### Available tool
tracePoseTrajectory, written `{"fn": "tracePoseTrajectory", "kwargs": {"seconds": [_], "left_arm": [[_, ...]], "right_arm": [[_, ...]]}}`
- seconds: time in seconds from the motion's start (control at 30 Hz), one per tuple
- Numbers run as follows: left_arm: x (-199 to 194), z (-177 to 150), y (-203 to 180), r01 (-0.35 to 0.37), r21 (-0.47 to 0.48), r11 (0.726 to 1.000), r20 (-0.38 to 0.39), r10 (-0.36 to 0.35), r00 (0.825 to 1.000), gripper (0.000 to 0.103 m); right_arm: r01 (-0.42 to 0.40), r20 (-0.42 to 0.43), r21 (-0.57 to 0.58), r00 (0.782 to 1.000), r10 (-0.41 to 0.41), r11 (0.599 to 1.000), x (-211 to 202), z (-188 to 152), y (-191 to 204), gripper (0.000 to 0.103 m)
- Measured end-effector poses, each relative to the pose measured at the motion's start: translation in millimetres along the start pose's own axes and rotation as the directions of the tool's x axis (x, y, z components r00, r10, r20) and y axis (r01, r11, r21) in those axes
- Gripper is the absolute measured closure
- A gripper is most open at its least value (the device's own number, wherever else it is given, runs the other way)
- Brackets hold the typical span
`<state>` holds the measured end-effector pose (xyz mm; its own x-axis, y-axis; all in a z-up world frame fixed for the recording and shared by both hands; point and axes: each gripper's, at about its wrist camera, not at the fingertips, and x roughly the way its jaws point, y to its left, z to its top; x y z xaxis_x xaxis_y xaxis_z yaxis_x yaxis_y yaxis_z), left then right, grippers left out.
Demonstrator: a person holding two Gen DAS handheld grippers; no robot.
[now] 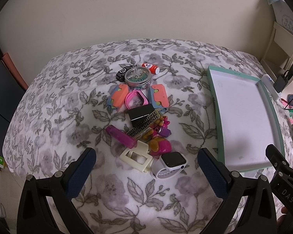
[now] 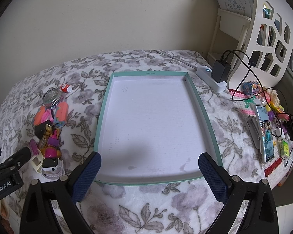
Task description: Organize rigid objects
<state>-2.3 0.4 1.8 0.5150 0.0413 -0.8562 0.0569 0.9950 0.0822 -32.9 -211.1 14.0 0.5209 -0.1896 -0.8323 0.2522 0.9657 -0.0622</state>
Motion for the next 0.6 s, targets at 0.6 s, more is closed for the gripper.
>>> {"fn": "tracePoseTrajectory", "kwargs": {"seconds": [0.6], "left_arm": [[7,5,22,0.036,-0.058,0.998,-0.056,-0.039,0.998,0.0]], "right_arm": [[-0.04,0.01,0.007,0.999,0.04,0.999,-4,3,0,0.002]]}}
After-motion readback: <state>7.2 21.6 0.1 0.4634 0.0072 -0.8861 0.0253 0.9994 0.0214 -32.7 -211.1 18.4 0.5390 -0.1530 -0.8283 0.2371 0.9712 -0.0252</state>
